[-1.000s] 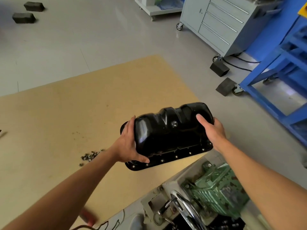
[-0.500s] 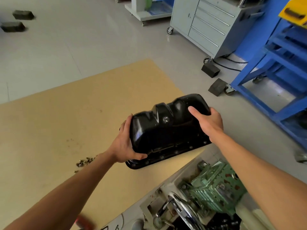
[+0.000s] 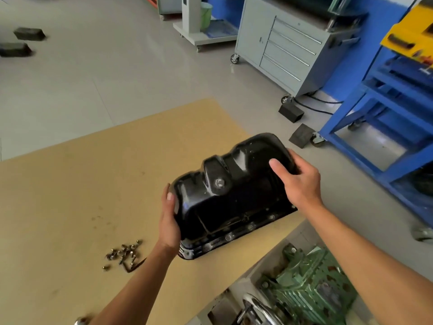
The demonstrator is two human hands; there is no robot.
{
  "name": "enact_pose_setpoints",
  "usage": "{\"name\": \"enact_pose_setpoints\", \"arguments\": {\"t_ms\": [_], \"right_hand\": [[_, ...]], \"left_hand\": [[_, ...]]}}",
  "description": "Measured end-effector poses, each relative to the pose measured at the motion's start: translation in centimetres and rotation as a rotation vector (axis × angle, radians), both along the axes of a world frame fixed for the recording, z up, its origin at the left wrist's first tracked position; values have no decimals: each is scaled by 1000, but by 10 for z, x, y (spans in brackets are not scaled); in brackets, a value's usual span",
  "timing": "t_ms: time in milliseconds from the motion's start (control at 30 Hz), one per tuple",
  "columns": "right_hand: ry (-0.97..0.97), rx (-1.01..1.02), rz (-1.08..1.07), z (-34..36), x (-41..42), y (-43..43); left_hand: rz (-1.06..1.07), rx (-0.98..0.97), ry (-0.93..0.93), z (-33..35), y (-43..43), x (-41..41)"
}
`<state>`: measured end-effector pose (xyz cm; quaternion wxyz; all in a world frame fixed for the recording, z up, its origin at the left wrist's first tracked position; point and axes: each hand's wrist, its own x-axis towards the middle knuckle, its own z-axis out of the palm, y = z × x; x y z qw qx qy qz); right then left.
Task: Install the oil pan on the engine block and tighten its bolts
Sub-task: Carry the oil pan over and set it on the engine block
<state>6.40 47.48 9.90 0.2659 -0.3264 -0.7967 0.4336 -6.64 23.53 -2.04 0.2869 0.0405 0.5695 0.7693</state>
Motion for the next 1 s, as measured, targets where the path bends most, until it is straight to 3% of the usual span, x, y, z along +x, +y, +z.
{"name": "enact_pose_setpoints", "arguments": {"t_ms": [233,700,1000], "right_hand": [[-13,118,-5,77,-10,4],[184,-37,-113,134,17,-26],[345,-73,-450,186,172,-17]], "left_hand": [[-68,149,-214,43,14,19],[-107,41,138,157,-10,-15],[-444,60,287,260,46,63]]}}
